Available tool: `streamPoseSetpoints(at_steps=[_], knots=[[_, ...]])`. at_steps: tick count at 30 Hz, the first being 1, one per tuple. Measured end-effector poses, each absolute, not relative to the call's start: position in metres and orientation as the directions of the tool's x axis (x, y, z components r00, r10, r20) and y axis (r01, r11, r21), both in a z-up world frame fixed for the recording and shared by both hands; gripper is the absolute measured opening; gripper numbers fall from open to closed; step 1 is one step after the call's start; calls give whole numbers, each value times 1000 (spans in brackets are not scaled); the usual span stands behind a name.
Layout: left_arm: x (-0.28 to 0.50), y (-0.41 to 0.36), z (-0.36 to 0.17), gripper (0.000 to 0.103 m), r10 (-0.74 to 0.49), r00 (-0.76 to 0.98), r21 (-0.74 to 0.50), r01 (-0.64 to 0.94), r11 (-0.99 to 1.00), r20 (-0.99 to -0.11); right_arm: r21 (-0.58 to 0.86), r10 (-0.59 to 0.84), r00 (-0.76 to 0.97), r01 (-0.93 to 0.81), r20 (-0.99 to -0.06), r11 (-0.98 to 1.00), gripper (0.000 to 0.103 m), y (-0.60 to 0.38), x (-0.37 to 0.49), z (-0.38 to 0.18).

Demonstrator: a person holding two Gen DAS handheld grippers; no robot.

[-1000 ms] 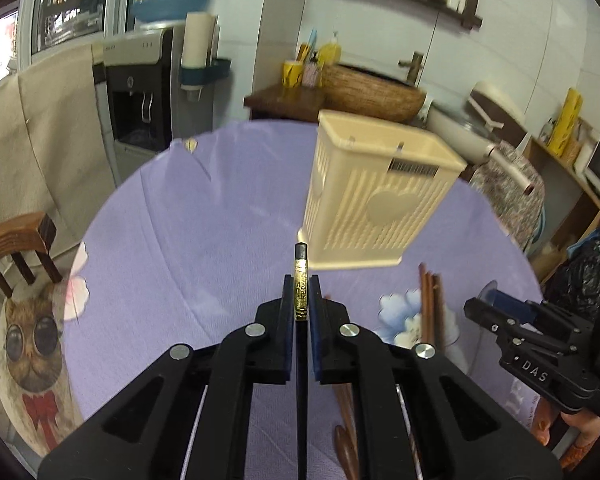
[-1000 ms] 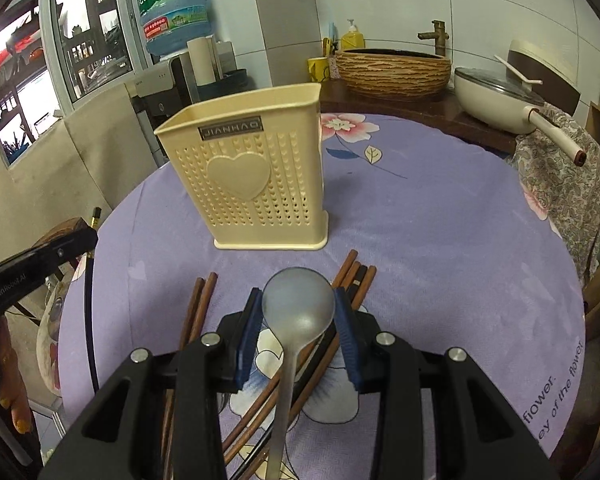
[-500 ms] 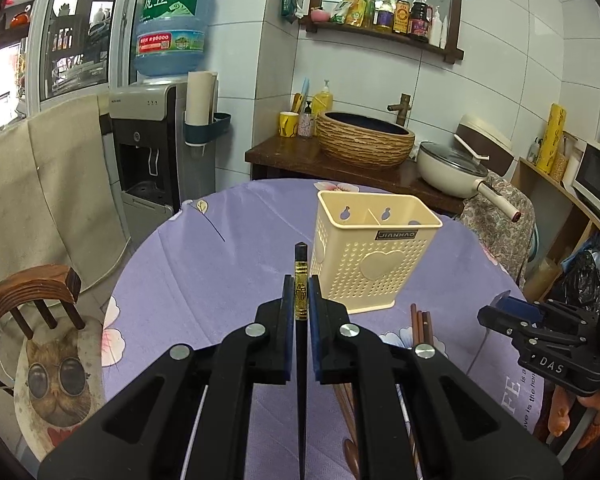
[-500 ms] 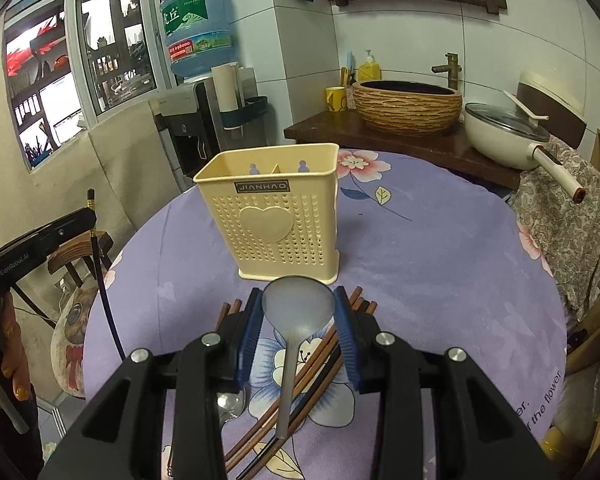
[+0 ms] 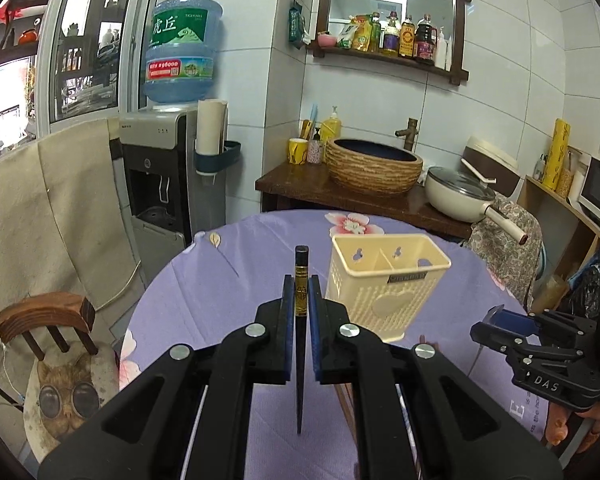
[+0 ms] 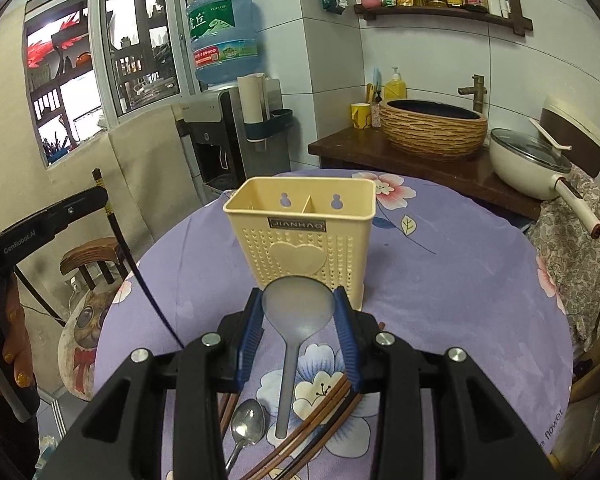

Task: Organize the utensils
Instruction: 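Lift both held utensils and drop them into the cream caddy, opening both grippers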

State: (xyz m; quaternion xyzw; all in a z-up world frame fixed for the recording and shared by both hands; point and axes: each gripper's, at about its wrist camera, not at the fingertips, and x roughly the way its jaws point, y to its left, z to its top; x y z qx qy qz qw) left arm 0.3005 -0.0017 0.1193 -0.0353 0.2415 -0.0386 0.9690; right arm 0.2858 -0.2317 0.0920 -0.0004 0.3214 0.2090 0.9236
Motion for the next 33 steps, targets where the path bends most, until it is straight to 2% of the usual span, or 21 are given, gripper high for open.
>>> streamPoseSetpoints(at_steps=[3,11,15,21,26,33], knots=[[311,-1,150,7,-112,897,-110,71,991,-428,139,394,739,-383,-547,913,35,-229,298,119],[356,-9,271,7,-197,915,-176,142,974,-353,144,363,834,-334,-416,931,35,-226,345,215],[381,-24,300,7,-217,917,-198,156,968,-335,106,304,876,-285,-375,953,35,-223,369,236],[405,-47,268,7,-165,936,-161,120,980,-311,67,245,890,-238,-385,969,35,-214,394,192],[424,-59,211,7,-157,921,-173,101,980,-357,65,219,877,-211,-428,975,35,-207,404,137],[431,-70,154,7,-161,890,-150,106,983,-427,48,205,848,-209,-489,977,35,-204,408,98]])
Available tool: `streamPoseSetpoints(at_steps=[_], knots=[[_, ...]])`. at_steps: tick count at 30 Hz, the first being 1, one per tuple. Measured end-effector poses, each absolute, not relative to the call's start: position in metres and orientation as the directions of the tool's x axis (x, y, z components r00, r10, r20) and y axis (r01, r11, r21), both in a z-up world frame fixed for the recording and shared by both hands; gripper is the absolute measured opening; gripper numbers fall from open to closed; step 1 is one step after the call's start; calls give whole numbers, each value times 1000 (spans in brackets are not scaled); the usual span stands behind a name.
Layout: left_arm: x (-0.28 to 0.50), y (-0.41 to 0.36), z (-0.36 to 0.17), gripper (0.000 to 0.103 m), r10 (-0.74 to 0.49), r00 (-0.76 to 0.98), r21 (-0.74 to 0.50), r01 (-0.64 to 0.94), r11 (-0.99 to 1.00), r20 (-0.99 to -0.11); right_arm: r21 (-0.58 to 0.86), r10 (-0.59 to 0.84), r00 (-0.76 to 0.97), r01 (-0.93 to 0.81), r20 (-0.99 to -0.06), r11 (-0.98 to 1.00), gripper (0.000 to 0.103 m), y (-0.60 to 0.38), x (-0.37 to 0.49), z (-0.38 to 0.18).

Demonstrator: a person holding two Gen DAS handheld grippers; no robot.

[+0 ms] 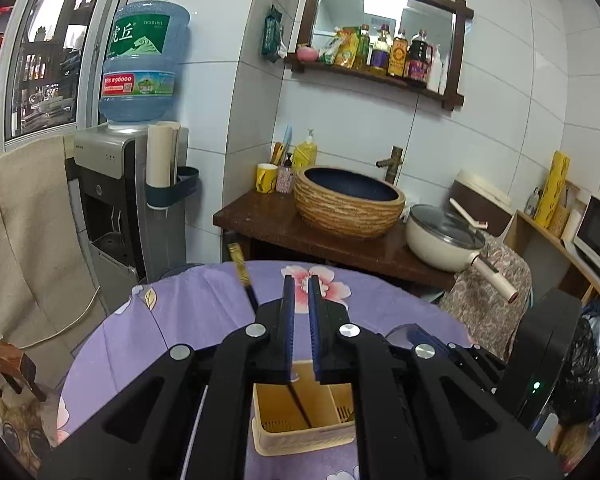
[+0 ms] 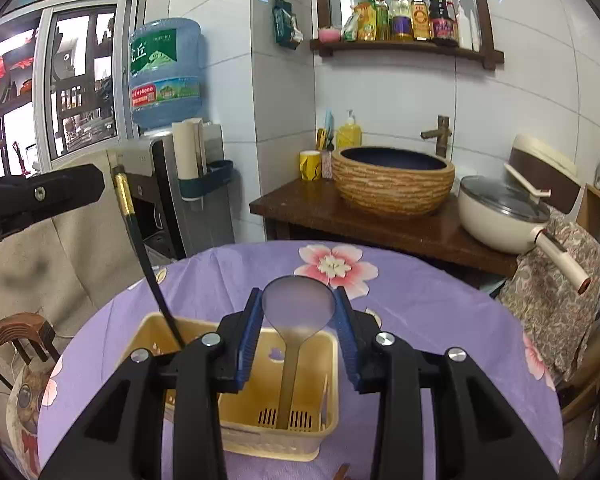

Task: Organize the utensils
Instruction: 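Lift both held utensils and drop them into the cream caddy, opening both grippers, then grasp a wooden spoon with the left gripper while the right grasps a metal spoon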

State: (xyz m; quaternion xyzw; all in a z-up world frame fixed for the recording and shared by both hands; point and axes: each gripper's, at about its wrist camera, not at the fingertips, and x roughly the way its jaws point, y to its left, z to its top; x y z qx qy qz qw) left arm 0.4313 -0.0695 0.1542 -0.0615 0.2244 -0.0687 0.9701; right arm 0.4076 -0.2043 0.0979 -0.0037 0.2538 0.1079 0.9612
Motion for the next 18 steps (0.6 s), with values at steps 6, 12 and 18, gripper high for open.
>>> streamPoseSetpoints(at_steps=[6,12,18], knots=[[432,-63,139,7,-169,879,-167,103,980,-446,31,193,835,-207,-515,978,35,-201,407,77],[419,-48,138,7,-194,881,-201,116,973,-431,22,186,838,-204,-514,979,39,-203,403,73],[389,-36,130,78,-168,901,-185,101,978,-401,51,189,868,-187,-459,981,66,-216,386,83]])
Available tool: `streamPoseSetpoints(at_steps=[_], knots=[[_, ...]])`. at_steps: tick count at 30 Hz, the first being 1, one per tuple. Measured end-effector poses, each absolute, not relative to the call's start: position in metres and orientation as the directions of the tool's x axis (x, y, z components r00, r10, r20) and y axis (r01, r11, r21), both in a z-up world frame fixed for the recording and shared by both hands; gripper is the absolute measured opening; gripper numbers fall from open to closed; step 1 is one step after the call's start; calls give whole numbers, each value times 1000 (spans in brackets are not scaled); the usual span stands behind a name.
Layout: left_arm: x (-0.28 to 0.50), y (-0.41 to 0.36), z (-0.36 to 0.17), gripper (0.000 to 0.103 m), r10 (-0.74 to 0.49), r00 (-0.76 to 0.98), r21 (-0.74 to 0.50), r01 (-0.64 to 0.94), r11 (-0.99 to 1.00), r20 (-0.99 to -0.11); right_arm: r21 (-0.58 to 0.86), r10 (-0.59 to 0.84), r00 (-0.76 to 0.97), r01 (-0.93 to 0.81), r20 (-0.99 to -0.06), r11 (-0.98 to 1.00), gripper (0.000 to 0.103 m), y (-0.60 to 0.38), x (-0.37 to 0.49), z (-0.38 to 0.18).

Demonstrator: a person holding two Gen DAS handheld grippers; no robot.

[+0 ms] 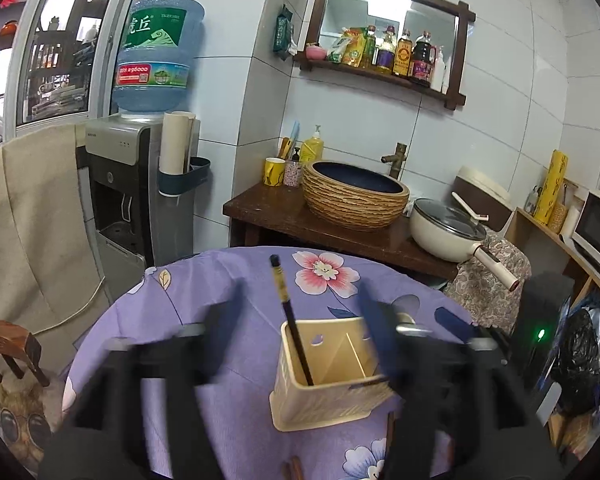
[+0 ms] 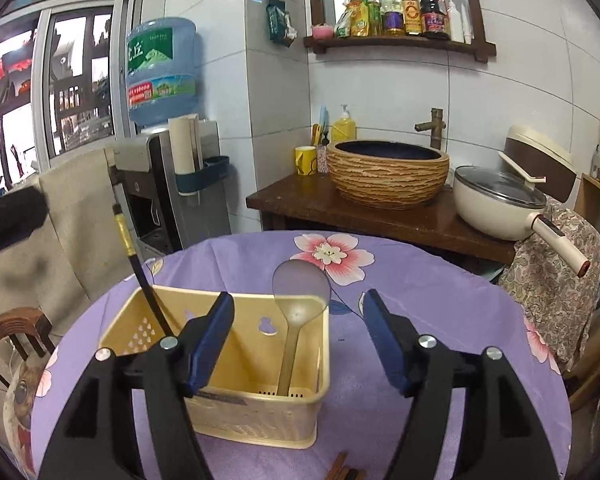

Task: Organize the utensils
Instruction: 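Grasp a wooden spoon with the left gripper while the right grasps a metal spoon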

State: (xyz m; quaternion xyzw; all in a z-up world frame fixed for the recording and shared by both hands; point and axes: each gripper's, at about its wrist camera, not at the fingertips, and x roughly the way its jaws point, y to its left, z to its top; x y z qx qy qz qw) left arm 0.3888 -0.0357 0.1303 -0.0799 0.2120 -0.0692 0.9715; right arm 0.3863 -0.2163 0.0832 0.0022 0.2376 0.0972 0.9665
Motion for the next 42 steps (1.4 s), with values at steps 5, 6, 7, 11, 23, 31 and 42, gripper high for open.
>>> streamPoseSetpoints(at_steps=[5,6,7,11,23,31,42], knots=[[355,-23,115,89,-130,898,-165,65,984,-420,23,170,881,-178,-442,984,75,-223,355,92],[349,-21,109,91,-123,888,-153,60,986,-443,20,170,878,-180,-447,983,75,-225,349,91],[343,-21,102,92,-120,878,-144,59,988,-463,17,171,873,-184,-457,983,75,-225,341,90],[318,-24,67,92,-137,819,-99,98,990,-558,-3,192,828,-228,-527,974,75,-220,311,73],[258,-2,-20,74,-38,719,-37,17,999,-694,-6,193,633,-298,-750,954,64,-182,244,-23],[243,8,-32,72,-3,713,-26,-21,999,-702,52,202,583,-264,-787,963,58,-156,232,-45],[238,16,-37,72,5,702,-39,-46,998,-712,89,189,572,-199,-798,976,35,-150,244,-49]])
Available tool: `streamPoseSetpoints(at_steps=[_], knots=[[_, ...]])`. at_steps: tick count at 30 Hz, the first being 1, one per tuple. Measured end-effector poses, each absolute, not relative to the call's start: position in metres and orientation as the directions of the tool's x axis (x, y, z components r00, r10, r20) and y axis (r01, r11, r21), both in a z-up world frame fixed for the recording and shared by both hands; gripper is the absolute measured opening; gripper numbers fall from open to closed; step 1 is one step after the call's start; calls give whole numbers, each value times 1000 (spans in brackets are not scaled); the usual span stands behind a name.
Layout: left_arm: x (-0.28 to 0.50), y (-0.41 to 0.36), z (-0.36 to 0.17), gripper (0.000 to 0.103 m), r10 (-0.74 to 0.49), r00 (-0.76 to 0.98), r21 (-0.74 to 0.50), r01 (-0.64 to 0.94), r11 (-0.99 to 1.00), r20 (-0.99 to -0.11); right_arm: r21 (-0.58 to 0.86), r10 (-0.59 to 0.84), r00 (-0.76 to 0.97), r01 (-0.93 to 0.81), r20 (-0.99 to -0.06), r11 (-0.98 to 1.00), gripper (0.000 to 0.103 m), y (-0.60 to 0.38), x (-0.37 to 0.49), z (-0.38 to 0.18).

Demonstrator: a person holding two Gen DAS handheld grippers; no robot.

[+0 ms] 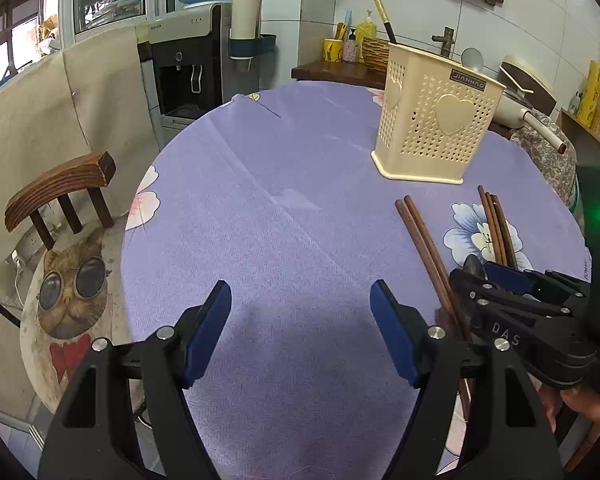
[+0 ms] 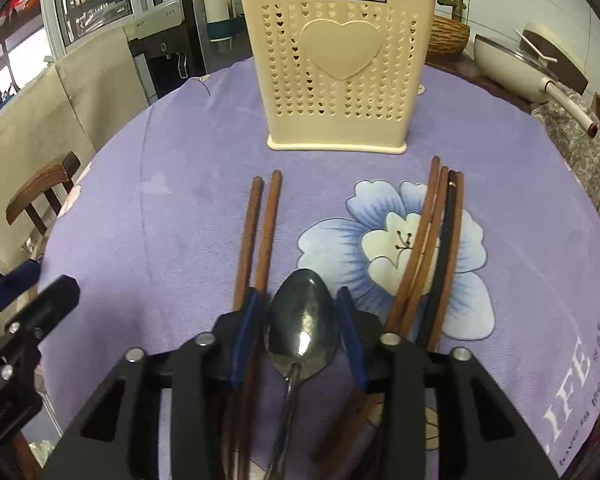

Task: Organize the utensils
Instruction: 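Grasp a wooden spoon with the left gripper while the right grasps a metal spoon, then carry both spoons to the cream caddy and release them inside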

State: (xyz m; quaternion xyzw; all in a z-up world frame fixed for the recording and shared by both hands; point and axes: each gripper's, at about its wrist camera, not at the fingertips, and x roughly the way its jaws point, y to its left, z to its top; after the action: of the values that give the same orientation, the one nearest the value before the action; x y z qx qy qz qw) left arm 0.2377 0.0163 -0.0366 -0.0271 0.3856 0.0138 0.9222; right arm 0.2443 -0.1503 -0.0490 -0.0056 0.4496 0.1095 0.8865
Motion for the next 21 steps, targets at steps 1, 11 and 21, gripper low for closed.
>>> streamPoseSetpoints(at_steps=[1,11,21], knots=[[238,16,-37,72,4,700,-40,-47,998,-714,93,190,574,-195,-796,976,35,-151,244,-49],[233,-8,-41,72,-100,660,-93,45,995,-744,143,232,611,-191,-757,971,34,-174,243,-37],[242,-61,-58,38,-207,544,-128,180,975,-813,130,229,690,-193,-686,973,34,-198,227,-14]])
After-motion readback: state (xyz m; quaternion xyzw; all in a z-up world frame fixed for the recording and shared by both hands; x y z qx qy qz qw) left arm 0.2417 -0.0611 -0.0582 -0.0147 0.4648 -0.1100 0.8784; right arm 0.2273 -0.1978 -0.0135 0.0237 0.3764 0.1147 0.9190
